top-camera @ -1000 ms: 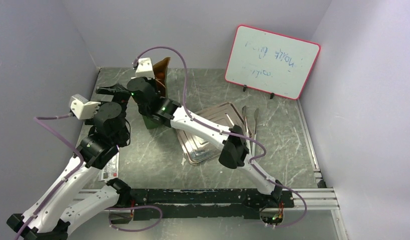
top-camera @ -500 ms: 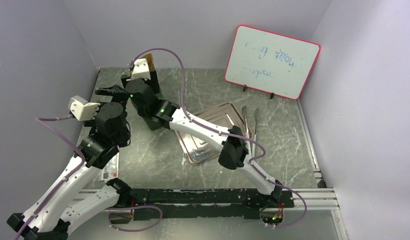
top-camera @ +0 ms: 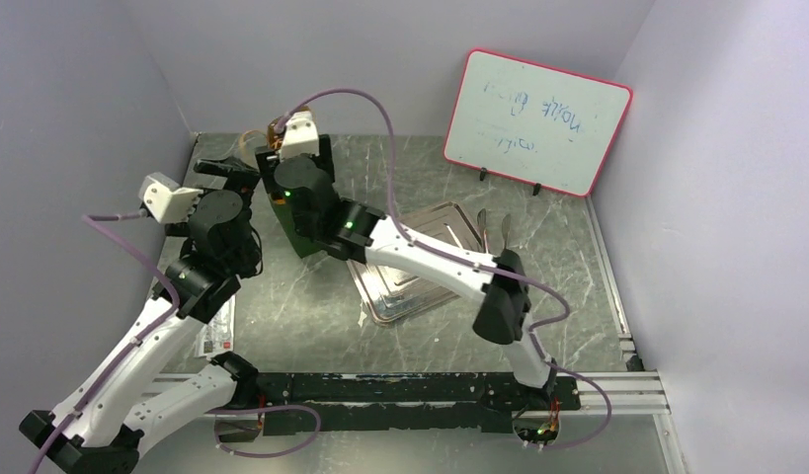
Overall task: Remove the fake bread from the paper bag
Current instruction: Place the paper bag at the center of the board, then move the paper bag to the center of the board.
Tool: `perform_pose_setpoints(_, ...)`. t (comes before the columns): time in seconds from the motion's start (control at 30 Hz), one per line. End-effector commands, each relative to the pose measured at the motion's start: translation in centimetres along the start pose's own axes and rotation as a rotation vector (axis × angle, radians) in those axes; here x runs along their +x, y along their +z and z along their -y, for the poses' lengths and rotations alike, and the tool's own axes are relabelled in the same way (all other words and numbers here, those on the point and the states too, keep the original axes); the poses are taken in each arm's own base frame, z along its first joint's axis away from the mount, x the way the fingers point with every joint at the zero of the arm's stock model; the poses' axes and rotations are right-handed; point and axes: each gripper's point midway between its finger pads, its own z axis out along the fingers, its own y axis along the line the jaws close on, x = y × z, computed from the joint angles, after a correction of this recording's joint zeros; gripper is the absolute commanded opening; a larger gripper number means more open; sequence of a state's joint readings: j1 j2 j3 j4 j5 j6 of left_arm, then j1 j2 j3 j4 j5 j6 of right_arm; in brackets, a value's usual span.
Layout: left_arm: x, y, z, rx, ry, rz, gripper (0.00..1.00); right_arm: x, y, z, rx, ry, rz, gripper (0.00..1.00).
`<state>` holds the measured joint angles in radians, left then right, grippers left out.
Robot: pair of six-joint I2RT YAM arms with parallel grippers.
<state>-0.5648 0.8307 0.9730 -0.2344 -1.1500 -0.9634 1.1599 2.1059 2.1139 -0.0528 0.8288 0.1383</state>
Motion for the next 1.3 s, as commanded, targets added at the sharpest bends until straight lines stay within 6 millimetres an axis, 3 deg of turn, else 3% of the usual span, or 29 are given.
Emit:
perform_pose_setpoints(0.0, -2.3, 0.0, 2.7, 0.055, 0.012, 0.02, 0.96, -4.9, -3.1, 1.5, -0.011, 0.076, 0.072, 0.7)
perform_pose_setpoints(0.17, -2.8, 0.2, 6.1, 0.143, 0.146, -0.003, 0.96, -4.9, -6.2, 3.4, -0.011, 0.074, 0.065, 0.73)
perform_pose_setpoints(0.3, -0.9, 0.7, 6.9, 0.159, 0.275, -0.087, 0.96, -3.7, -8.6, 6.0, 0.028, 0.04, 0.053, 0.75)
perform_pose_setpoints(0.43, 2.2, 1.2, 7.5, 0.233, 0.376, -0.202, 0.96, -3.0, -10.8, 10.2, 0.117, 0.016, 0.045, 0.79)
perform_pose_setpoints(0.63, 7.3, 3.2, 6.6, 0.237, 0.498, -0.405, 0.96, -1.0, -13.5, 16.0, 0.285, -0.039, 0.009, 0.83)
perform_pose_setpoints(0.87, 9.6, 6.2, 3.6, 0.164, 0.568, -0.533, 0.96, 0.8, -15.5, 20.2, 0.351, -0.003, -0.031, 0.84)
perform_pose_setpoints(1.07, 10.0, 6.2, 2.0, 0.157, 0.571, -0.556, 0.96, 2.4, -16.2, 22.4, 0.409, 0.0, -0.073, 0.84)
perform_pose_setpoints(1.2, 8.6, 4.9, 2.9, 0.21, 0.537, -0.544, 0.99, 3.8, -16.2, 24.0, 0.437, 0.012, -0.1, 0.84)
perform_pose_setpoints(1.27, 8.1, 4.4, 3.2, 0.239, 0.534, -0.539, 0.95, 4.3, -16.3, 24.5, 0.445, 0.021, -0.11, 0.84)
